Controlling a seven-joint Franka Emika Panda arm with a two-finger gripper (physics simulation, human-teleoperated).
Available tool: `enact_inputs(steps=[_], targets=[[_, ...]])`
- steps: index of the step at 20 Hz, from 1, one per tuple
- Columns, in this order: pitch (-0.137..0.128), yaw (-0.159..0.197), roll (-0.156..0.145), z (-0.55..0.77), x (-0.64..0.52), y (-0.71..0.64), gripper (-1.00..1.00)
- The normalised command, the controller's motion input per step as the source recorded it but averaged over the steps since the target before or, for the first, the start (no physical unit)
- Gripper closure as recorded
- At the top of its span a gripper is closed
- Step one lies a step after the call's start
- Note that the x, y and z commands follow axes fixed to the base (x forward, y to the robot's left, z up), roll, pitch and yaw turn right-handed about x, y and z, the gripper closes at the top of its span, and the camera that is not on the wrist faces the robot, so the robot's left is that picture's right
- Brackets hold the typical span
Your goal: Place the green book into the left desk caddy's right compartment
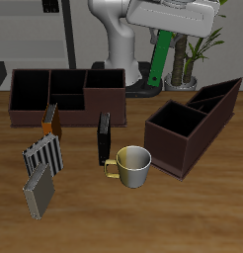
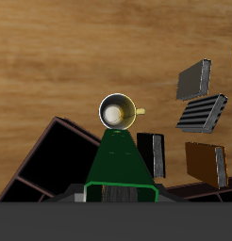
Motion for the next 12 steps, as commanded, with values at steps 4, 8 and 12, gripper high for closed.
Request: enact_inputs(steps=[4, 8, 12], targets=[[0.010, -0.021, -0.051, -0.02, -0.02, 0.31, 1.00], [0.021, -0.033, -0.046, -0.09, 0.00, 0.35, 1.00], [0.022, -0.023, 0.006, -0.15, 0.02, 0.47, 1.00]])
